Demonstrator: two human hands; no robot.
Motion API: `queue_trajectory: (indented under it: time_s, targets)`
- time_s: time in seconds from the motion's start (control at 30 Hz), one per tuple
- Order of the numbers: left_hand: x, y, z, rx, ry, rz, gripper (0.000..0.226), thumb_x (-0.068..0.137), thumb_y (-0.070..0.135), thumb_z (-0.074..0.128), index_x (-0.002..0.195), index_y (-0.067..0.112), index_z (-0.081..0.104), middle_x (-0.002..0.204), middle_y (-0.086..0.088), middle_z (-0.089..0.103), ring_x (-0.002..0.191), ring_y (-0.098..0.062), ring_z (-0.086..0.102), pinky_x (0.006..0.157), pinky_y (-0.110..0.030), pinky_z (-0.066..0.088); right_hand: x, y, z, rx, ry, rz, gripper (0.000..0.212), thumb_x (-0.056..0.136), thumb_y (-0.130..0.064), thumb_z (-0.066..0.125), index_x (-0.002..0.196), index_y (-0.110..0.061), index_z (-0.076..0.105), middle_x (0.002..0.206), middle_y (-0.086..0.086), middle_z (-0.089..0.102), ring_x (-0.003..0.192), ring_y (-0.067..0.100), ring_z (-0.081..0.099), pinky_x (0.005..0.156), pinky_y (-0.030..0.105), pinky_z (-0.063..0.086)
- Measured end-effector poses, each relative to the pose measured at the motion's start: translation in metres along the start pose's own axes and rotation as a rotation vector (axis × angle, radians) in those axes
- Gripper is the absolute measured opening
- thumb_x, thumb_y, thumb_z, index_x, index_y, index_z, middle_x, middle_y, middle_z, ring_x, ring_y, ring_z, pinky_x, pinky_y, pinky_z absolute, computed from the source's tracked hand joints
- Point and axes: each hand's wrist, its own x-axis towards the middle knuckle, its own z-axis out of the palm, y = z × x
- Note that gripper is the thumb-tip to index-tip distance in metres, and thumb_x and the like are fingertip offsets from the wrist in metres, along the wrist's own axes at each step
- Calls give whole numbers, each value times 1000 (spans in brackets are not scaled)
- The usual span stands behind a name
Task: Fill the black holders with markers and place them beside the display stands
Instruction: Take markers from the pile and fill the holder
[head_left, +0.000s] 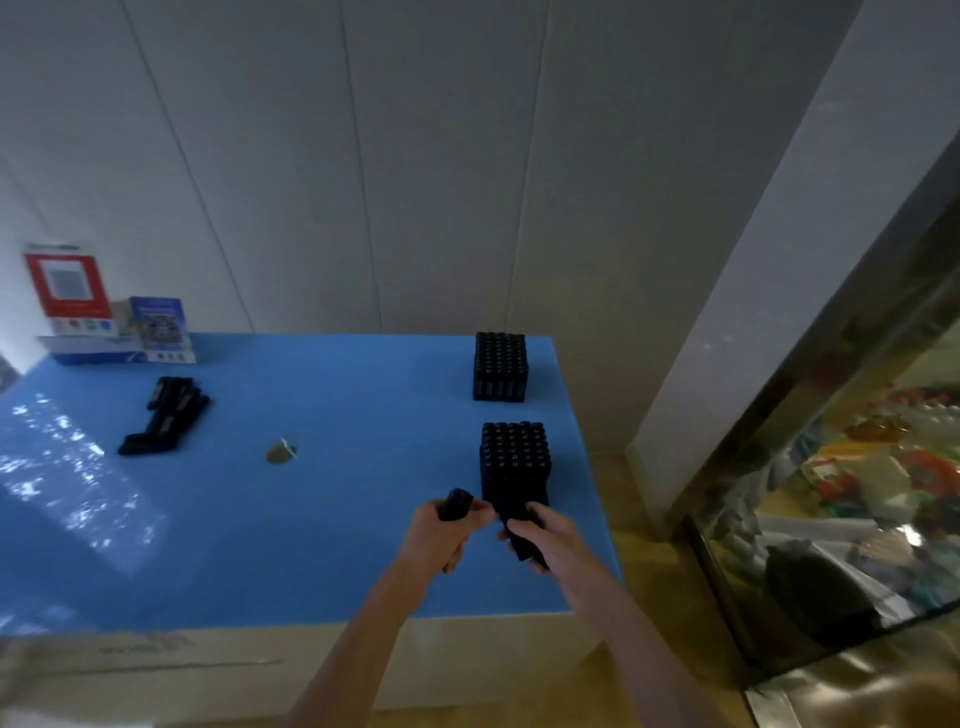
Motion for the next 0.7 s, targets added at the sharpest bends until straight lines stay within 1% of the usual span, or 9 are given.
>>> queue_trajectory:
  time_s: [0.1, 0.2, 0.33, 0.37, 0.43, 0.5, 0.57, 0.63, 0.7]
  targets:
    - [0, 6, 8, -10, 40, 22, 18, 87, 26, 77, 101, 15, 75, 46, -1, 43, 39, -15, 34, 41, -26, 29, 9, -9, -4, -42, -60, -33, 15, 98, -20, 58, 108, -21, 69, 89, 0, 74, 74, 11, 59, 55, 24, 35]
    - [7, 10, 12, -15, 74, 12, 19, 86, 24, 78, 102, 16, 74, 44, -1, 46, 37, -14, 34, 40, -26, 29, 18, -14, -8, -69, -125, -54, 16, 98, -21, 57, 108, -17, 69, 88, -1, 73, 71, 8, 57, 56, 22, 35]
    - [17, 12, 8, -38, 130, 11, 22, 84, 25, 79, 102, 13, 75, 44, -2, 42, 39, -15, 33, 42, -26, 29, 33, -20, -10, -104, -103, -33, 21, 102, -19, 48, 98, -10, 67, 78, -4, 63, 52, -6, 51, 50, 9, 34]
    - [19, 12, 4, -51, 148, 16, 22, 84, 25, 79, 102, 13, 74, 45, -3, 40, 39, -15, 32, 43, -27, 28, 38, -23, -11, -114, -86, -23, 25, 104, -20, 43, 96, -12, 66, 79, -5, 61, 55, -7, 52, 51, 9, 34]
    - [22, 12, -7, -56, 180, 23, 21, 86, 25, 78, 100, 11, 73, 45, -3, 39, 39, -15, 31, 45, -28, 28, 46, -26, -15, -128, -66, -17, 30, 105, -20, 38, 98, -14, 66, 89, -3, 63, 71, -3, 54, 55, 11, 36]
    - [26, 11, -20, -42, 211, 20, 21, 85, 26, 78, 92, 7, 70, 45, -4, 40, 39, -16, 31, 47, -29, 29, 52, -27, -20, -138, -45, -43, 25, 104, -22, 44, 103, -13, 67, 98, 0, 65, 83, 3, 56, 61, 12, 39]
    - [30, 10, -35, -27, 247, 16, 23, 84, 27, 79, 84, 6, 67, 46, -7, 40, 39, -18, 32, 49, -30, 29, 58, -24, -26, -178, -26, -99, 17, 100, -27, 53, 104, -18, 67, 101, -1, 65, 91, 8, 59, 71, 17, 43]
    - [35, 9, -49, -29, 281, 22, 22, 84, 27, 79, 88, 6, 70, 46, -10, 39, 39, -19, 32, 49, -30, 29, 66, -21, -30, -261, -5, -181, 10, 96, -28, 61, 103, -24, 68, 103, -2, 63, 94, 10, 61, 79, 20, 47]
    - [38, 7, -60, -39, 315, 29, 19, 85, 25, 78, 95, 10, 72, 46, -10, 38, 40, -19, 32, 50, -31, 29, 75, -18, -32, -380, 44, -271, 7, 92, -25, 67, 99, -27, 69, 103, -3, 61, 93, 6, 61, 83, 19, 48]
